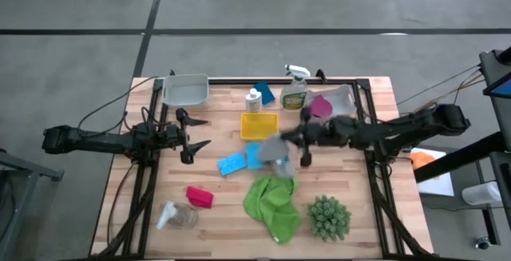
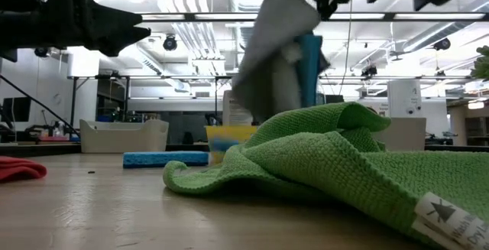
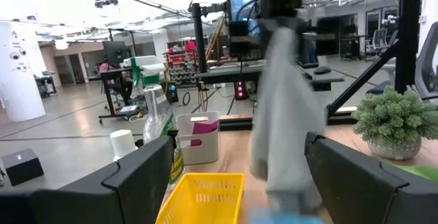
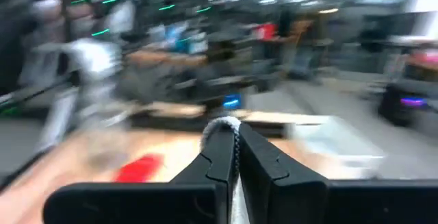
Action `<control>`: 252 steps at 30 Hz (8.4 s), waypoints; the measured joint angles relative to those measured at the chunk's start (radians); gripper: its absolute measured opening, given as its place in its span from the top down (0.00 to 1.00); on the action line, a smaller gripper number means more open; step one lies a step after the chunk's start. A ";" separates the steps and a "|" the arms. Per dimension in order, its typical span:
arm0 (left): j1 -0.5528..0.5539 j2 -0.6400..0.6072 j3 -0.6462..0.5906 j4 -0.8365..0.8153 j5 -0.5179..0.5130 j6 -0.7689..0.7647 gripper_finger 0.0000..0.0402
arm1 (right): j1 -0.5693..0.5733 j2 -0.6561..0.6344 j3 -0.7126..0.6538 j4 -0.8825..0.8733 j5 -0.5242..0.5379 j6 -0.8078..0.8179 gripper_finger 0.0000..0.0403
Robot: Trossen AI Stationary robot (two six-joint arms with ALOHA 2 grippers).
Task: Pick & Place Kitchen Items
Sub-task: Put the gray microfiber towel into the right gray bin
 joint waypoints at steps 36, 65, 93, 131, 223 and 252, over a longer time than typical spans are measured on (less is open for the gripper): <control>0.000 0.000 0.000 0.018 0.047 -0.006 0.18 | 0.000 0.026 0.154 -0.252 -0.009 0.076 0.96; 0.001 0.001 0.000 0.151 0.131 -0.072 0.18 | 0.062 0.032 0.201 -0.213 0.396 -0.013 0.96; -0.005 0.750 0.500 0.121 0.313 -0.075 0.18 | 0.037 0.159 0.295 -0.274 0.317 -0.015 0.96; 0.075 0.854 0.706 -0.207 0.263 0.024 0.26 | 0.039 0.169 0.301 -0.282 0.276 -0.009 0.96; 0.106 0.523 0.731 -0.628 0.127 0.134 1.00 | -0.035 0.444 0.316 -0.103 0.176 0.083 0.38; 0.106 0.455 0.779 -0.584 0.172 0.182 1.00 | -0.021 0.404 0.307 -0.758 0.218 0.329 0.95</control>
